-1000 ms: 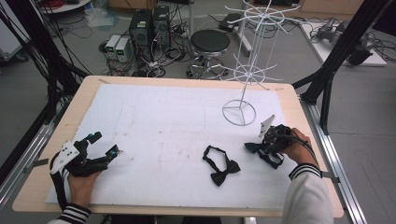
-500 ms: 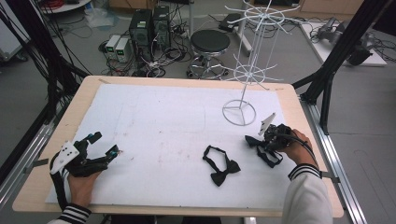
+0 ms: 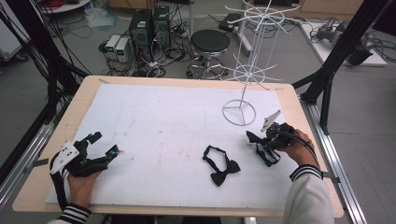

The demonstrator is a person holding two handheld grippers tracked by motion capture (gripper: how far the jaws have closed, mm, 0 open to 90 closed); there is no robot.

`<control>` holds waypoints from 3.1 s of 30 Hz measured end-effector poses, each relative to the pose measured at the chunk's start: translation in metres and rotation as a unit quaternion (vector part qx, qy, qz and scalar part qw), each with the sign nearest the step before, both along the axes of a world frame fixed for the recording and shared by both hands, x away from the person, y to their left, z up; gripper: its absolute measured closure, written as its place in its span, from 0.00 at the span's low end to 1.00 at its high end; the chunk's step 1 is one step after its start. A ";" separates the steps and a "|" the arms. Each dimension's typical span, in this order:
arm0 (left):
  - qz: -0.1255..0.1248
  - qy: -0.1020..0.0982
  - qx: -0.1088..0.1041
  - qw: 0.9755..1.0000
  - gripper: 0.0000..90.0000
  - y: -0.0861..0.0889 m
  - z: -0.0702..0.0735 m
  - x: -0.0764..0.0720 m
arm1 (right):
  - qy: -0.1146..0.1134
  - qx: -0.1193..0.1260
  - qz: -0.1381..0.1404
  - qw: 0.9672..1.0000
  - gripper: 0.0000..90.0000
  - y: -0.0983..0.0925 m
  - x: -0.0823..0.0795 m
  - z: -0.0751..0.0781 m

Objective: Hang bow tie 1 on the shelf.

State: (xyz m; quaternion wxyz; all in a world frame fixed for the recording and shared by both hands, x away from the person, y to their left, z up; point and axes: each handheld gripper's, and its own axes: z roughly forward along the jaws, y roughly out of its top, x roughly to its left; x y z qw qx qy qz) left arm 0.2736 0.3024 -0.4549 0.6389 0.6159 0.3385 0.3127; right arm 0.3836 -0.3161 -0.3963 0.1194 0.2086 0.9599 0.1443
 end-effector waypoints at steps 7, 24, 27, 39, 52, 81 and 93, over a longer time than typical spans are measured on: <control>0.000 0.000 0.000 1.000 0.16 0.000 0.000 0.000 | -0.012 0.070 -0.038 0.997 0.85 -0.007 -0.002 0.011; 0.000 0.000 0.000 1.000 0.16 0.000 0.000 0.000 | -0.053 0.156 -0.069 0.984 0.84 -0.019 -0.009 0.026; 0.000 -0.001 0.000 1.000 0.16 0.000 0.000 0.000 | -0.064 0.177 -0.082 0.979 0.84 -0.023 -0.011 0.029; -0.001 -0.001 0.002 1.000 0.16 0.000 0.000 -0.001 | -0.114 0.266 -0.100 0.952 0.84 -0.031 -0.019 0.045; 0.000 -0.002 0.002 1.000 0.16 0.000 0.000 -0.001 | -0.152 0.358 -0.133 0.912 0.84 -0.041 -0.027 0.057; 0.000 -0.002 0.002 1.000 0.16 0.000 0.000 -0.001 | -0.207 0.431 -0.178 0.860 0.84 -0.038 -0.030 0.100; 0.000 -0.002 0.002 1.000 0.16 0.000 0.000 -0.001 | -0.213 0.433 -0.197 0.853 0.83 -0.034 -0.025 0.101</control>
